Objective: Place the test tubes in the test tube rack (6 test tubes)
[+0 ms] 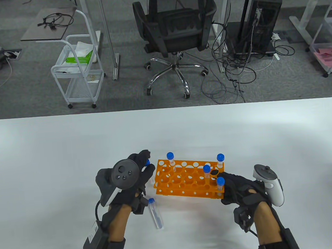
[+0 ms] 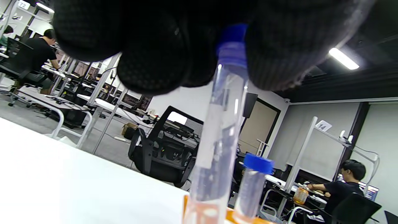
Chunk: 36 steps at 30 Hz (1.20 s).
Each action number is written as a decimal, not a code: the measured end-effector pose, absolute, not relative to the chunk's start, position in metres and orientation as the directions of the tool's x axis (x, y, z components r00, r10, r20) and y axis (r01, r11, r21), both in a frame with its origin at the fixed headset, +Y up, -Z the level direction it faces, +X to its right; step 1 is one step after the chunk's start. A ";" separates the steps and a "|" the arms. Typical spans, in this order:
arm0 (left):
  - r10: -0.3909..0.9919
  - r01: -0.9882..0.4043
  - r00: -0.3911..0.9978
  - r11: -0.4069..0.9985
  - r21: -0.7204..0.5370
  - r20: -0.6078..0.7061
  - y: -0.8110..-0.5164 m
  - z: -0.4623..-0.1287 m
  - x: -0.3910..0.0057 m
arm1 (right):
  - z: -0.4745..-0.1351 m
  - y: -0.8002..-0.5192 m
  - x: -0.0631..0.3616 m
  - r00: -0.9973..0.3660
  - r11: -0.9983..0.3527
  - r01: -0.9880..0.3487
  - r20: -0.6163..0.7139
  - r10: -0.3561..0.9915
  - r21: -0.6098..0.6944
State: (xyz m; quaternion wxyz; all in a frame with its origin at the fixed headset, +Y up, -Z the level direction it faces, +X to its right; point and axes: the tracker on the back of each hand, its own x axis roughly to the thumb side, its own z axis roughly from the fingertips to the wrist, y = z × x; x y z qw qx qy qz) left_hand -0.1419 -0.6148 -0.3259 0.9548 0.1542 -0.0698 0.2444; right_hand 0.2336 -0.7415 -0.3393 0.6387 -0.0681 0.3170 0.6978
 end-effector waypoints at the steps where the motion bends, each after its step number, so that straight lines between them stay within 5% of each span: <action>1: 0.444 -0.491 0.869 0.830 0.265 0.220 -0.613 -0.324 -0.140 | -0.339 -0.742 0.234 -0.176 0.017 -0.934 -0.501 0.847 0.356; 36: 0.290 -0.380 0.909 0.871 0.311 0.298 -0.624 -0.319 -0.098 | -0.341 -0.742 0.231 -0.192 0.008 -0.926 -0.488 0.851 0.378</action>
